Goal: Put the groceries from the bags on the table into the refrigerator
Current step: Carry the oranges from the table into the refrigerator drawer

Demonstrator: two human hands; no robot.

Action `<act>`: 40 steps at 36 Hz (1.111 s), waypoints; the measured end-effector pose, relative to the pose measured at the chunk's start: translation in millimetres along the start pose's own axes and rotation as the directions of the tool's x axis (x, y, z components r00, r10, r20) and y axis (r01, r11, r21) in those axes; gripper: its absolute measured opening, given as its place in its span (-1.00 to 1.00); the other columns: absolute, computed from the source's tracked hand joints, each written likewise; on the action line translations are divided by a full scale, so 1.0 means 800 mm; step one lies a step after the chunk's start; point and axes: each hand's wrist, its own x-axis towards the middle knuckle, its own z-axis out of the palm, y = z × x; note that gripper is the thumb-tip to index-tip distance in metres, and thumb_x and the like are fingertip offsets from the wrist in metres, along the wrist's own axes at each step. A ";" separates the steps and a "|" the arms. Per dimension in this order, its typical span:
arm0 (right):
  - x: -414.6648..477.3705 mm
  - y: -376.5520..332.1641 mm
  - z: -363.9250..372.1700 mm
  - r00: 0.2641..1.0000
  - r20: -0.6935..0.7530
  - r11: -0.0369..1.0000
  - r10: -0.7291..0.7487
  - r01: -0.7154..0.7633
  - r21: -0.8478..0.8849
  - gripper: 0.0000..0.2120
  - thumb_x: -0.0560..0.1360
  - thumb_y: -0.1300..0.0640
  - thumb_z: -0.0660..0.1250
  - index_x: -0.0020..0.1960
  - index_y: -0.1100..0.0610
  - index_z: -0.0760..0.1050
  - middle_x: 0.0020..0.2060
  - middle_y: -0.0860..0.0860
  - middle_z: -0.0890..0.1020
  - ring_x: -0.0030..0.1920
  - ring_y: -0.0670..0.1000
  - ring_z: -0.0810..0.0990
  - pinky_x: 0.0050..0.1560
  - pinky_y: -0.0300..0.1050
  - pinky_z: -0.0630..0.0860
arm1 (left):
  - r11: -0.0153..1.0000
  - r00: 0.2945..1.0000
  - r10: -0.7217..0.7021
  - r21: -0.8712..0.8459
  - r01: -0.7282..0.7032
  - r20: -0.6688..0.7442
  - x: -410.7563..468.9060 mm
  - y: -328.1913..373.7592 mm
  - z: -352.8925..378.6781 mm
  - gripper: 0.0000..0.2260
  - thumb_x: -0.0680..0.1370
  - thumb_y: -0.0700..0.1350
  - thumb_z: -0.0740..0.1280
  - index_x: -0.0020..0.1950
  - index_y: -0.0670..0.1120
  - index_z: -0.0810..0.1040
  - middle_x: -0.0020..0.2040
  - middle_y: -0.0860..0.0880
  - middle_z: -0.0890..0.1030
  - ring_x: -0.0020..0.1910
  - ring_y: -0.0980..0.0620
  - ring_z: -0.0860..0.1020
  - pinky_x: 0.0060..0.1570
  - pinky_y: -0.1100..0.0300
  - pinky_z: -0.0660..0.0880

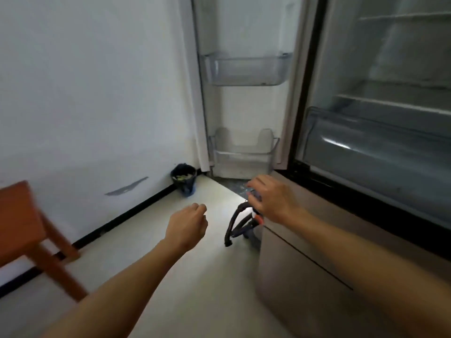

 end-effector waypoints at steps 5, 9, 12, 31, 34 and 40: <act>0.027 -0.127 0.069 0.968 0.167 0.980 -0.188 0.174 0.098 -0.71 0.47 -0.04 0.22 0.03 0.08 0.59 -0.11 0.01 0.60 -0.15 0.10 0.61 -0.28 -0.02 0.57 | 0.953 0.956 -0.288 0.111 0.282 0.049 -0.098 -0.121 -0.040 -0.88 0.55 -0.07 0.19 -0.05 -0.07 0.49 -0.11 -0.03 0.59 -0.16 -0.09 0.57 -0.24 0.03 0.53; 0.052 -0.248 0.105 0.910 0.183 0.927 -0.371 0.351 0.136 -0.78 0.43 0.02 0.41 0.02 0.10 0.60 -0.14 0.03 0.61 -0.21 0.08 0.60 -0.33 -0.08 0.53 | 0.888 0.902 -0.431 0.185 0.421 0.019 -0.188 -0.208 -0.084 -0.87 0.58 -0.03 0.19 -0.01 -0.03 0.50 -0.10 0.00 0.58 -0.16 -0.01 0.57 -0.28 0.12 0.48; 0.073 -0.344 0.137 0.861 0.177 0.877 -0.477 0.454 0.158 -0.78 0.42 0.02 0.44 0.01 0.10 0.60 -0.15 0.02 0.61 -0.19 0.05 0.60 -0.33 -0.09 0.54 | 0.839 0.854 -0.520 0.191 0.510 0.004 -0.257 -0.272 -0.117 -0.88 0.60 -0.03 0.20 0.03 -0.02 0.50 -0.05 0.02 0.56 -0.14 0.03 0.56 -0.26 0.19 0.45; 0.153 -0.910 0.319 0.486 0.136 0.489 -0.863 0.740 0.461 -0.66 0.61 -0.03 0.12 0.33 0.06 0.41 0.13 0.01 0.53 0.08 0.01 0.54 -0.04 -0.13 0.48 | 0.315 0.365 -0.923 0.303 0.900 -0.124 -0.625 -0.606 -0.255 -0.86 0.61 -0.04 0.15 0.05 -0.03 0.47 0.01 0.00 0.57 -0.02 -0.05 0.57 -0.18 0.08 0.46; 0.175 -0.979 0.361 0.436 0.131 0.440 -0.890 0.750 0.495 -0.65 0.61 -0.03 0.12 0.35 0.04 0.39 0.16 0.00 0.52 0.12 0.02 0.52 -0.01 -0.09 0.51 | 0.266 0.318 -0.937 0.292 0.919 -0.146 -0.652 -0.660 -0.263 -0.86 0.61 -0.04 0.14 0.01 -0.03 0.46 -0.02 0.00 0.55 -0.01 -0.05 0.56 -0.19 0.07 0.44; 0.226 -1.118 0.421 0.355 0.121 0.360 -0.927 0.755 0.549 -0.65 0.59 -0.05 0.14 0.33 0.03 0.40 0.16 0.01 0.52 0.12 0.06 0.52 -0.02 -0.01 0.51 | 0.154 0.200 -0.963 0.239 0.959 -0.182 -0.690 -0.764 -0.291 -0.86 0.61 -0.05 0.14 0.02 -0.05 0.46 -0.03 -0.01 0.52 -0.04 -0.06 0.56 -0.15 0.06 0.49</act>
